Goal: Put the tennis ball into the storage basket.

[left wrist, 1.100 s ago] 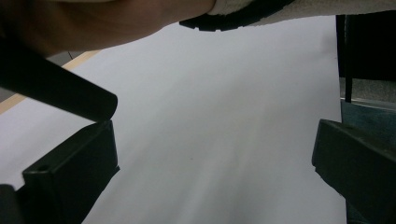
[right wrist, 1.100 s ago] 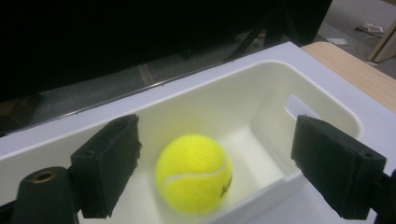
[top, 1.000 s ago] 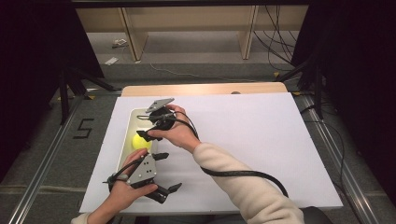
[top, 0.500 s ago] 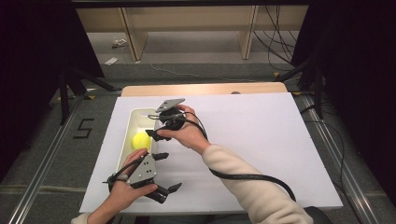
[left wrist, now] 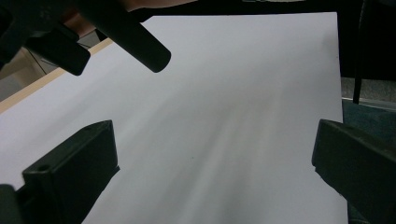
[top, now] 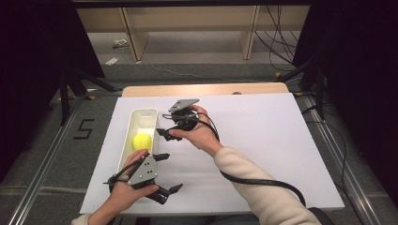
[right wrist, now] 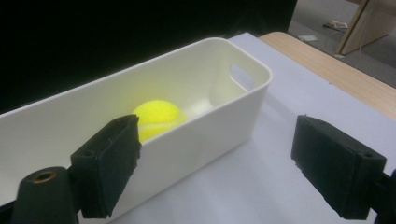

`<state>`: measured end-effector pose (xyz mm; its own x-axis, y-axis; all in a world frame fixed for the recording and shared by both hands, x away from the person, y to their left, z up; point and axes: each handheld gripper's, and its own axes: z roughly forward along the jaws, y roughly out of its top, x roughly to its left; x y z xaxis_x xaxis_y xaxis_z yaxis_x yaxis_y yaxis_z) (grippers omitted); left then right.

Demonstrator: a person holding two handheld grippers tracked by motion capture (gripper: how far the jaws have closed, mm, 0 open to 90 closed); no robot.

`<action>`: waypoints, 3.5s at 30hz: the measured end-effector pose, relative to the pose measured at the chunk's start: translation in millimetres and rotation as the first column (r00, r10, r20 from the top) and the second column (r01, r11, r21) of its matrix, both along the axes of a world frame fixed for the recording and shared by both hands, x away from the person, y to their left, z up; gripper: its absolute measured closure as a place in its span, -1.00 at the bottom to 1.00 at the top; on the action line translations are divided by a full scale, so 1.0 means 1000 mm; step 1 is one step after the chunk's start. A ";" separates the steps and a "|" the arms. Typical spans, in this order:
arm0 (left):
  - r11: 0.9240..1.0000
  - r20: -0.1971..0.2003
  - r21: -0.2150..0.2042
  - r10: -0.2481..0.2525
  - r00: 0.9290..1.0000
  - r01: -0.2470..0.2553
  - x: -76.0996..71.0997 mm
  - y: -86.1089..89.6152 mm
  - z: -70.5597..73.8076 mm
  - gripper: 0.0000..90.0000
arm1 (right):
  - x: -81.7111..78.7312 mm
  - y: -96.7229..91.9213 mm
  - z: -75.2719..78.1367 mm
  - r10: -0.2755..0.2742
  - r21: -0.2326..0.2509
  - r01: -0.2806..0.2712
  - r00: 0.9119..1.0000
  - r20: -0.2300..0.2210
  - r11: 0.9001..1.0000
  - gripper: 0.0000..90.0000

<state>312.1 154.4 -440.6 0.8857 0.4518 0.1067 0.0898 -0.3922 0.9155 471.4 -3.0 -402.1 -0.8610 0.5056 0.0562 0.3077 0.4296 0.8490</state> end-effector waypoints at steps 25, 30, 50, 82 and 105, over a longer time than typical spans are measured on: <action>1.000 0.002 0.002 0.003 1.000 -0.003 0.000 0.000 0.000 -1.00 | -0.006 -0.032 -0.001 -0.036 0.002 0.036 0.999 -0.002 0.999 -0.64; 1.000 0.003 0.001 0.006 1.000 -0.006 0.000 0.001 0.000 -1.00 | -0.008 -0.040 -0.002 -0.046 0.001 0.046 0.999 -0.001 0.999 -0.64; 1.000 0.000 0.003 0.007 1.000 -0.007 0.000 0.001 -0.001 -1.00 | -0.015 -0.077 -0.006 -0.096 -0.006 0.096 0.995 -0.003 0.995 -0.64; 1.000 -0.001 0.007 0.012 1.000 -0.012 0.000 0.001 -0.001 -1.00 | -0.028 -0.126 -0.013 -0.175 0.006 0.175 0.984 -0.019 0.985 -0.64; 1.000 0.000 0.008 0.013 1.000 -0.013 0.000 0.001 -0.001 -1.00 | -0.045 -0.174 -0.020 -0.247 0.016 0.247 0.969 -0.020 0.969 -0.64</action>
<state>312.5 155.6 -441.8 0.8796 0.4626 0.1104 0.0950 -0.3983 0.9123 426.8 -177.1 -421.8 -0.7082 0.7012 0.0821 0.4178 0.3225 0.8494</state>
